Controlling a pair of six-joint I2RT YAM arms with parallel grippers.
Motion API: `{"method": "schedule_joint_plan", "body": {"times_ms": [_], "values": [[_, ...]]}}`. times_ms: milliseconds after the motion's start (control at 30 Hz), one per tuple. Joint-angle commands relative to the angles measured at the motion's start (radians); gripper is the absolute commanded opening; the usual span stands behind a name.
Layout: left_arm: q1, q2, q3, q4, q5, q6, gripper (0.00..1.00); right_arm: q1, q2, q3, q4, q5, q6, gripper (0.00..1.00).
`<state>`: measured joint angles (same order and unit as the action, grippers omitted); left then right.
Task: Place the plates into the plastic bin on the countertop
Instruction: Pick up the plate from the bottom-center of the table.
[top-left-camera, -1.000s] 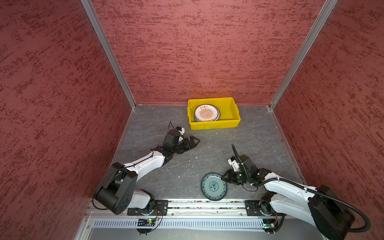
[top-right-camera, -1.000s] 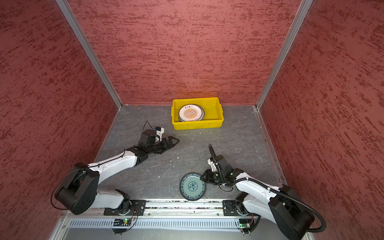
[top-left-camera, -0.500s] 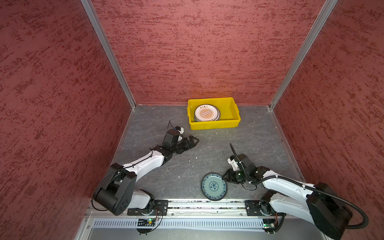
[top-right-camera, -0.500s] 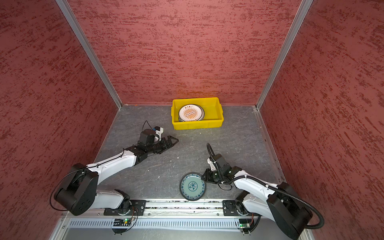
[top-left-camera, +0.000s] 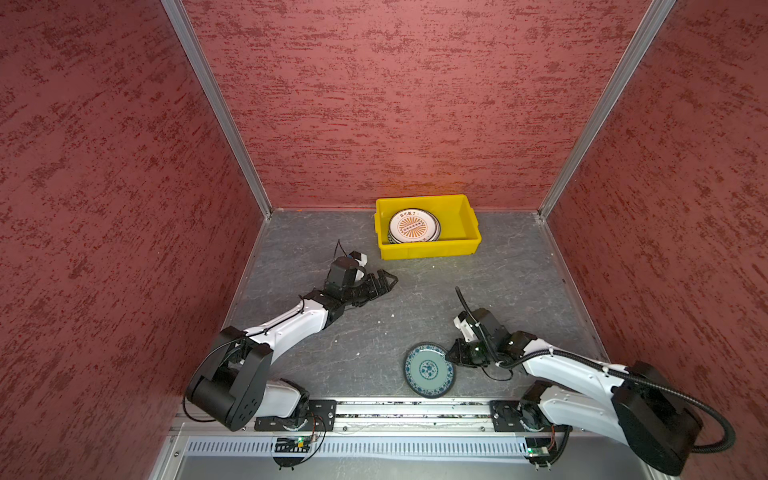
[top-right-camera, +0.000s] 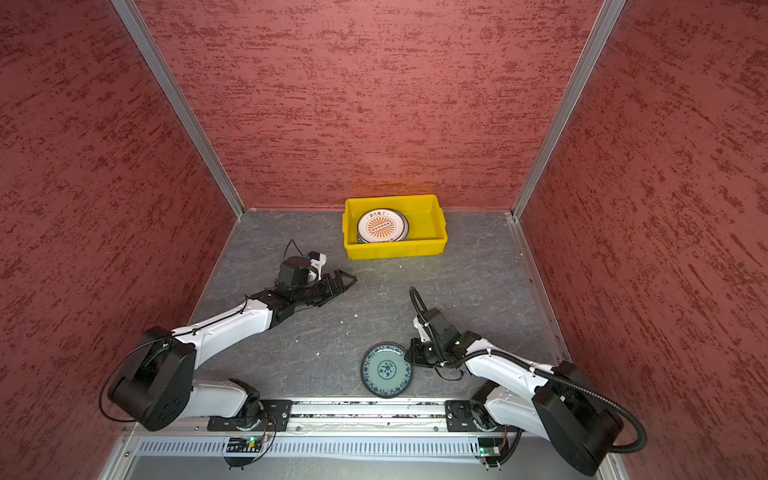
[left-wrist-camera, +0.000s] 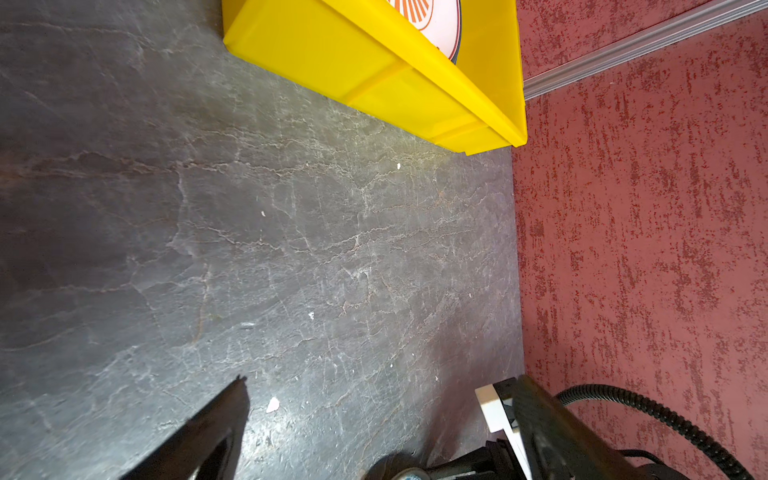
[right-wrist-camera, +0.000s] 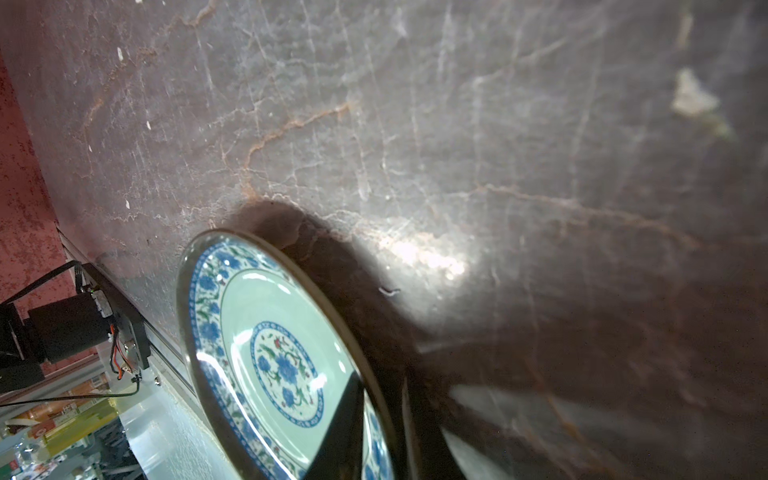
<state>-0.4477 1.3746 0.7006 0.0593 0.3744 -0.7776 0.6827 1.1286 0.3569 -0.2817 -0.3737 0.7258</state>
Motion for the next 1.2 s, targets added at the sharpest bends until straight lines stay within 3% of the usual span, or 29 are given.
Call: {"method": "schedule_joint_plan", "body": {"times_ms": [0,500,967,1167], "values": [[0.008,0.002,0.01,-0.011,0.012,0.005,0.99,0.006,0.007,0.002,-0.013,0.052,0.016,0.16],[0.029,0.002,-0.015,0.023,0.027,0.002,0.99,0.006,-0.045,-0.035,0.087,0.128,0.158,0.0],[0.065,0.013,-0.021,0.045,0.054,0.02,0.99,0.005,-0.045,0.0,0.157,0.256,0.254,0.0],[0.07,-0.03,-0.024,-0.006,0.006,0.061,0.99,-0.003,0.022,0.09,0.213,0.33,0.242,0.0]]}}
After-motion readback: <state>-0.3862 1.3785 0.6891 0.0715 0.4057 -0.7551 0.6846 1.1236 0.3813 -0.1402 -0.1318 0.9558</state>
